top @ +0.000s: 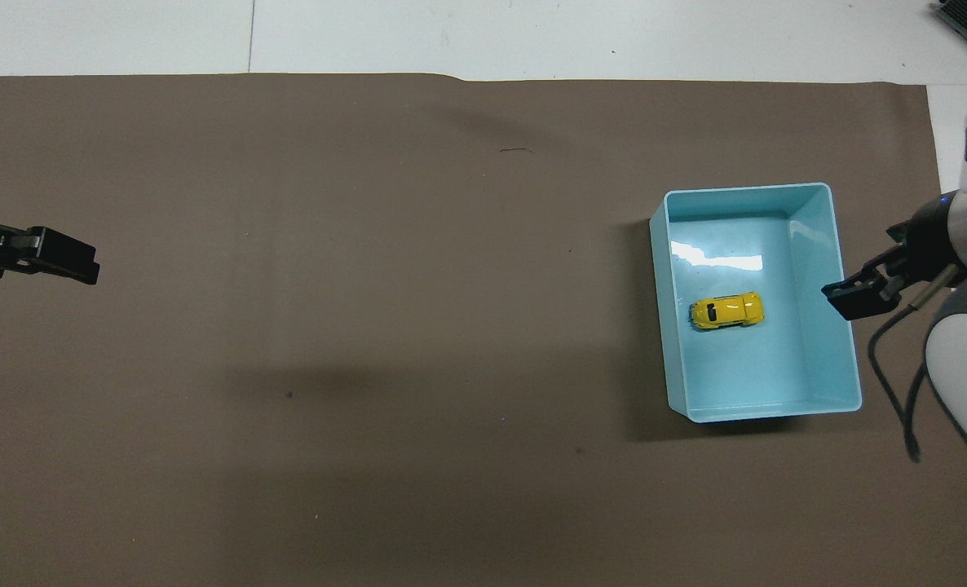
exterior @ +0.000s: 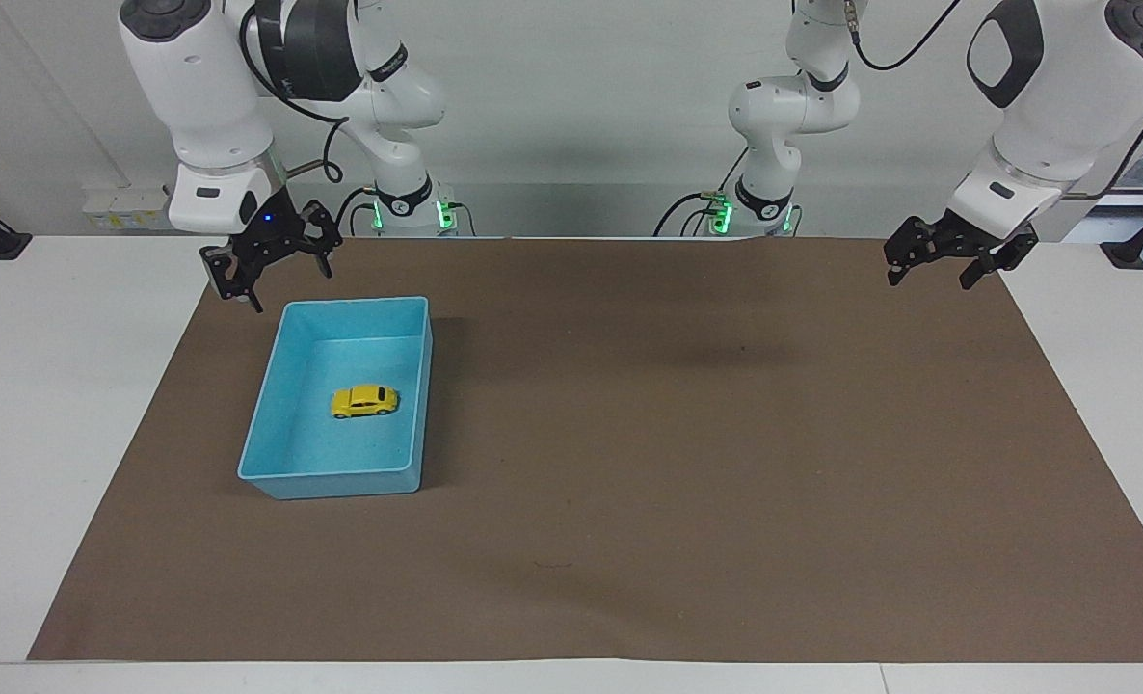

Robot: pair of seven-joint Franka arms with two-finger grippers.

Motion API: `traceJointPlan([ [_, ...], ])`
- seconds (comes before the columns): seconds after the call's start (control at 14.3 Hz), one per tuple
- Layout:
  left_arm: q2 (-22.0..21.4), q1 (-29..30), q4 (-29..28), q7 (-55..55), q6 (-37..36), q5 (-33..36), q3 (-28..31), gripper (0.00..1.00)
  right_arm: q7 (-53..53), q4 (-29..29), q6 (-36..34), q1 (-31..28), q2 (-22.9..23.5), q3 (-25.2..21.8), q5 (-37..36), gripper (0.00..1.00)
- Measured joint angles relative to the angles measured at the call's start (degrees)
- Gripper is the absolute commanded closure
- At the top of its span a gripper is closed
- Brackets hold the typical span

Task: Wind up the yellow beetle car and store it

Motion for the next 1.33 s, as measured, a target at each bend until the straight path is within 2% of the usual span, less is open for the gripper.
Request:
traceJointPlan([
  [0.35, -0.01, 0.00, 0.00, 0.00, 0.00, 0.00, 0.00, 0.00, 21.00, 5.53, -5.09, 0.11, 0.05, 2.08, 0.19, 0.00],
  [0.77, -0.01, 0.00, 0.00, 0.00, 0.00, 0.00, 0.00, 0.00, 32.38, 7.82, -7.24, -0.09, 0.09, 1.60, 5.49, 0.00],
  [1.33, -0.02, 0.00, 0.00, 0.00, 0.00, 0.00, 0.00, 0.00, 34.63, 8.24, -7.22, -0.11, 0.11, 1.18, 6.50, 0.00],
])
